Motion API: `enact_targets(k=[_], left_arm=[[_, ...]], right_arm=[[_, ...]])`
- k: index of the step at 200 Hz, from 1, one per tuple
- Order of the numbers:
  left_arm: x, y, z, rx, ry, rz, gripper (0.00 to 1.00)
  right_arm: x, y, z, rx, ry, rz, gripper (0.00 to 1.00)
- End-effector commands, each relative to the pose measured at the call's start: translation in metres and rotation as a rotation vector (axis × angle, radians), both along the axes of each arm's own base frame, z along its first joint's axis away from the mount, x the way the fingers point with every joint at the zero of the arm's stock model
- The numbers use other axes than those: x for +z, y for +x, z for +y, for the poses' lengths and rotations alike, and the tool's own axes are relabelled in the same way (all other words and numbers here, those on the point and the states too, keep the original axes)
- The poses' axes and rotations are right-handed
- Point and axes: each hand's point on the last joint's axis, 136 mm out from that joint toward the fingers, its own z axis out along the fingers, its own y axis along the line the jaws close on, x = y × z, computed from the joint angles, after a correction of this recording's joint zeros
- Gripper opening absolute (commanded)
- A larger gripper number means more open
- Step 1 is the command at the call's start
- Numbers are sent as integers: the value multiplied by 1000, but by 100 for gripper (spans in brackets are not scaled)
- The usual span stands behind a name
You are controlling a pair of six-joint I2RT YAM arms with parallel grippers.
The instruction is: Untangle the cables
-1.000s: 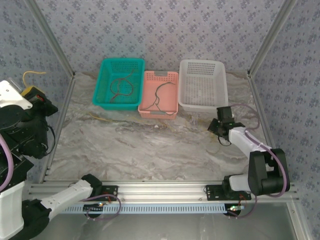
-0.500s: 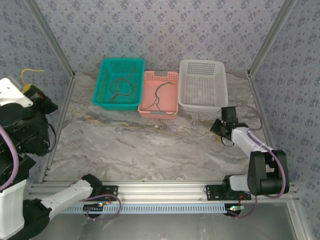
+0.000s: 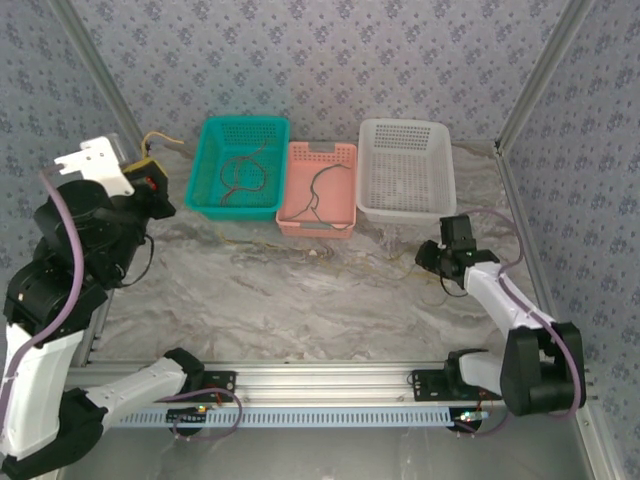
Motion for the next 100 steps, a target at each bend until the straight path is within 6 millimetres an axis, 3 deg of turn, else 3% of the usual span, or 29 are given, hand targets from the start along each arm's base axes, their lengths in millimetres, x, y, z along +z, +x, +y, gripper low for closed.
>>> enact_targets(k=[1, 24, 50, 68, 100], left_arm=[[0, 3, -21, -97, -78, -4, 0], [2, 0, -25, -125, -106, -11, 0], [8, -6, -24, -141, -131, -31, 0], [9, -8, -25, -153, -138, -29, 0], [1, -5, -32, -174, -130, 0, 0]], right_arm=[[22, -19, 8, 27, 3, -50, 49], [48, -32, 20, 60, -4, -138, 51], [66, -29, 63, 238, 18, -235, 55], [60, -20, 88, 350, -13, -211, 59], [34, 2, 113, 449, -73, -122, 62]])
